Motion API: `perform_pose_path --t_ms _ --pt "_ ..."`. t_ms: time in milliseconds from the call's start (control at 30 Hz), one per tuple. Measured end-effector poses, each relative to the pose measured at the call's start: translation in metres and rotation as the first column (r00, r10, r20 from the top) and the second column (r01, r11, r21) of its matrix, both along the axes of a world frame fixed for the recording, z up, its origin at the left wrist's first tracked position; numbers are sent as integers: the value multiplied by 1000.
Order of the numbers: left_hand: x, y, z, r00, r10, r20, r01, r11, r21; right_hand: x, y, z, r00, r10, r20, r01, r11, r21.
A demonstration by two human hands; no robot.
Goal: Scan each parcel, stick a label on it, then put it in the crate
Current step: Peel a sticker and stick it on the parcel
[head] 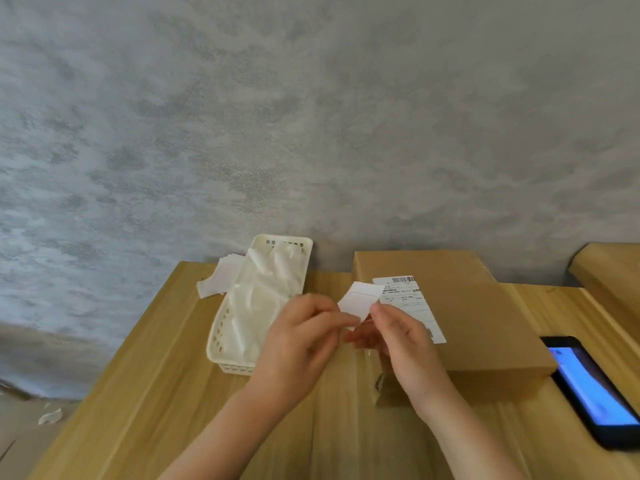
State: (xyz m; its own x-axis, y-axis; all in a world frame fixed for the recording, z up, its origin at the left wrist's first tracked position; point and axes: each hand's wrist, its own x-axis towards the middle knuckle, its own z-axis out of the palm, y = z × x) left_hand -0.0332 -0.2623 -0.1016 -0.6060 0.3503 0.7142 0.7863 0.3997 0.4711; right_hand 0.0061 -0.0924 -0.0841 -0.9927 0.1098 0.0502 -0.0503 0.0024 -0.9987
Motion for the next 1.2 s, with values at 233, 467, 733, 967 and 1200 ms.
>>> perform_pose_path --t_ms 233,467,733,967,1200 --pt "25 43 -4 982 -155 107 152 988 35 17 45 -7 994 -98 50 93 990 108" --pt "21 68 13 845 -8 535 -135 964 227 33 88 -6 997 47 65 -68 931 359" --pt "21 78 19 762 19 647 -112 988 103 39 111 2 986 116 120 -158 879 451" --pt "25 81 18 756 52 652 -130 989 72 39 115 2 978 153 141 -201 874 444" --pt "26 81 19 765 34 643 -114 990 84 37 118 2 975 177 132 -217 881 421"
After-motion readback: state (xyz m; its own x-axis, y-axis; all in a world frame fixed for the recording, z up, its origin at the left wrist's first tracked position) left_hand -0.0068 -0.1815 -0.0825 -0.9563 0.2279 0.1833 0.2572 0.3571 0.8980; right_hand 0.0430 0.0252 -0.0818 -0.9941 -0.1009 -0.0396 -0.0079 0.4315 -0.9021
